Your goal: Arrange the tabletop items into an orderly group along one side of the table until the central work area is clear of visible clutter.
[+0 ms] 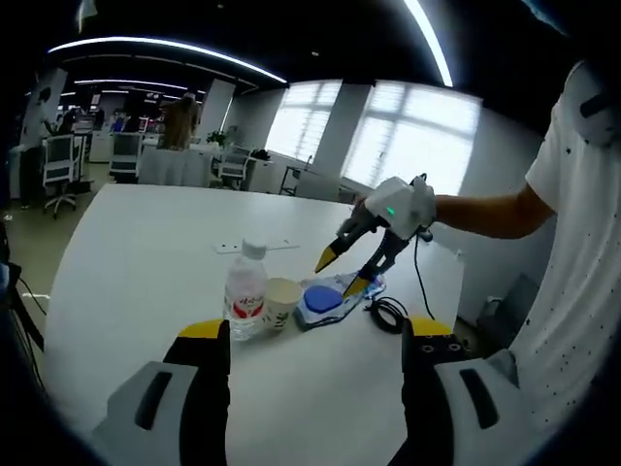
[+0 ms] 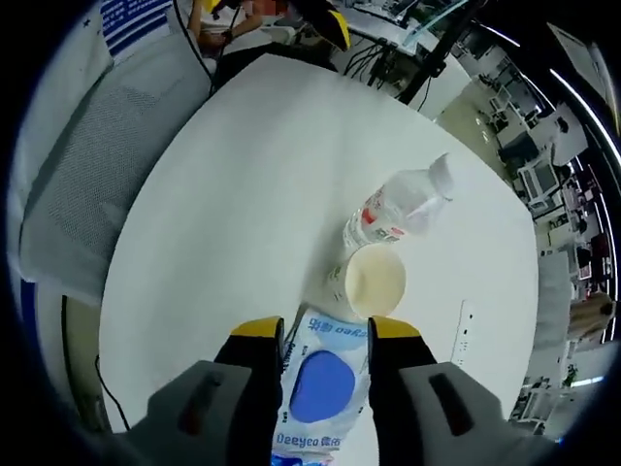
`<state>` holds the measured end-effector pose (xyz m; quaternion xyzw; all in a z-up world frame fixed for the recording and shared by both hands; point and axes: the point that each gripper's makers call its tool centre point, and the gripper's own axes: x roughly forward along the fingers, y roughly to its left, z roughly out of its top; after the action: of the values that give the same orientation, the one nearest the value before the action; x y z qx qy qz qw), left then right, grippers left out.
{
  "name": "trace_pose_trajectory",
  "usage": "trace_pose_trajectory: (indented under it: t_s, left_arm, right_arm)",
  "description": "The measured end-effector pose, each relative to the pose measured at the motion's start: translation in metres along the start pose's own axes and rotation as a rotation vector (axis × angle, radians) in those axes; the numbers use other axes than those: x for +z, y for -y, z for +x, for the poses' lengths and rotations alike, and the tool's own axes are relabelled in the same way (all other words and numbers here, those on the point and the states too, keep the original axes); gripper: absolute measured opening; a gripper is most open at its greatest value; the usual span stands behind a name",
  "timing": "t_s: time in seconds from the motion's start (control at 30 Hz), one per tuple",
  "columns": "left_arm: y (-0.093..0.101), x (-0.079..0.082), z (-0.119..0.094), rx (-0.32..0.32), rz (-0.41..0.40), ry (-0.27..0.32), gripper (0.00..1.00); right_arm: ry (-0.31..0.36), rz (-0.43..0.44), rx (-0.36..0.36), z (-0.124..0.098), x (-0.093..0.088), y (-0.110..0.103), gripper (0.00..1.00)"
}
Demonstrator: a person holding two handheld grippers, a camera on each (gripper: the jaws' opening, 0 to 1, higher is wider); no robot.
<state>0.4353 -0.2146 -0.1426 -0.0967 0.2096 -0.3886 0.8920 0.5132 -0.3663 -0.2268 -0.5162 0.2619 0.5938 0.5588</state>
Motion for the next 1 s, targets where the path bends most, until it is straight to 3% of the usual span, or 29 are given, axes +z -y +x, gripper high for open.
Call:
trace_pose_trajectory:
  t_s: [0.43, 1.0]
  left_arm:
    - [0.016, 0.015, 0.011, -0.045, 0.058, -0.029, 0.73]
    - [0.053, 0.033, 0.033, -0.132, 0.173, -0.065, 0.75]
  right_arm:
    - [0.039, 0.167, -0.108, -0.041, -0.021, -0.012, 0.37]
    - [0.123, 0.515, -0.308, -0.119, -0.08, -0.058, 0.44]
